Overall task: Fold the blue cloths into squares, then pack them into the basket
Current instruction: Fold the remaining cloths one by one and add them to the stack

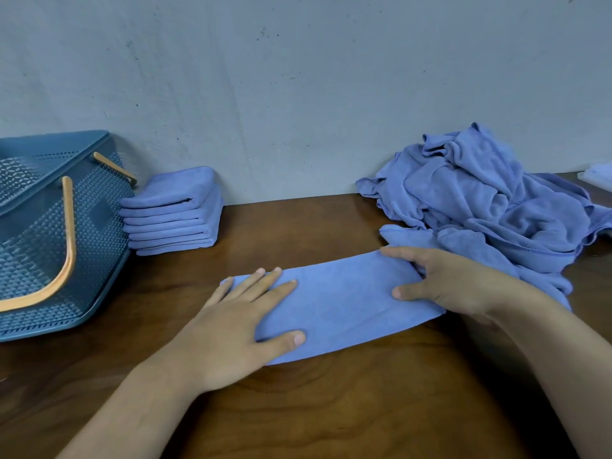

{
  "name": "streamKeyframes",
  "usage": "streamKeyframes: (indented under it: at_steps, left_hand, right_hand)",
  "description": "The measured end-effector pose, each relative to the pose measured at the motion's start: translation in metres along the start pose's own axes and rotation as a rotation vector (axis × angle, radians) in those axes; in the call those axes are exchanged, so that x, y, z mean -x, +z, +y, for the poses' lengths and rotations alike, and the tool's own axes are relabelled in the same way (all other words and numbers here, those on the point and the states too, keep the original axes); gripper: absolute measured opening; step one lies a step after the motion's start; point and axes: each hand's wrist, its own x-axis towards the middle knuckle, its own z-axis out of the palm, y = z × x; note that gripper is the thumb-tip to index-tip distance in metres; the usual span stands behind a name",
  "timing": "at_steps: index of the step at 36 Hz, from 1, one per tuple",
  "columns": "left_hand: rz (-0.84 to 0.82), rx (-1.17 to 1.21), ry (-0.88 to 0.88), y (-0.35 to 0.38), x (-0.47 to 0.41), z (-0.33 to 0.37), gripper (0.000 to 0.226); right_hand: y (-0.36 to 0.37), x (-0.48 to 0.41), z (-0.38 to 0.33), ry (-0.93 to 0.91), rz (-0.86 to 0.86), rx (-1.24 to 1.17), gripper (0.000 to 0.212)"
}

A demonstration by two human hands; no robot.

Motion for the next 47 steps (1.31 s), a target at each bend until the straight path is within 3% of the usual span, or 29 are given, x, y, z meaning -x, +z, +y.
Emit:
streamKeyframes:
  at_steps: [10,15,22,27,37,43,47]
  left_hand:
    - [0.069,0.142,-0.003,-0.007,0.033,-0.038,0.079]
    - [0.102,0.19,-0.053,-0.013,0.041,-0.051,0.091]
    - [0.085,0.235,-0.107,-0.009,0.037,-0.049,0.089]
    - [0.081,0.276,-0.105,-0.007,0.034,-0.049,0.096]
    - [0.11,0.275,-0.076,-0.009,0.032,-0.054,0.097]
    - [0.142,0.332,-0.096,-0.009,0.036,-0.057,0.107]
    - [0.123,0.355,-0.107,-0.011,0.037,-0.06,0.096]
  right_hand:
    - [-0.002,0.018,-0.017,-0.064,-0.037,-0.091,0.061]
    - [-0.004,0.026,-0.025,-0.04,-0.076,0.035,0.087]
    - [0.015,0.036,-0.04,-0.012,0.034,0.163,0.094]
    - [0.022,0.037,-0.084,-0.079,0.087,0.148,0.076]
    - [0.08,0.016,-0.164,-0.151,0.002,0.213,0.05]
    - [0.134,-0.004,-0.164,-0.121,-0.027,0.109,0.068]
    - [0.15,-0.006,-0.15,-0.119,-0.008,0.061,0.07]
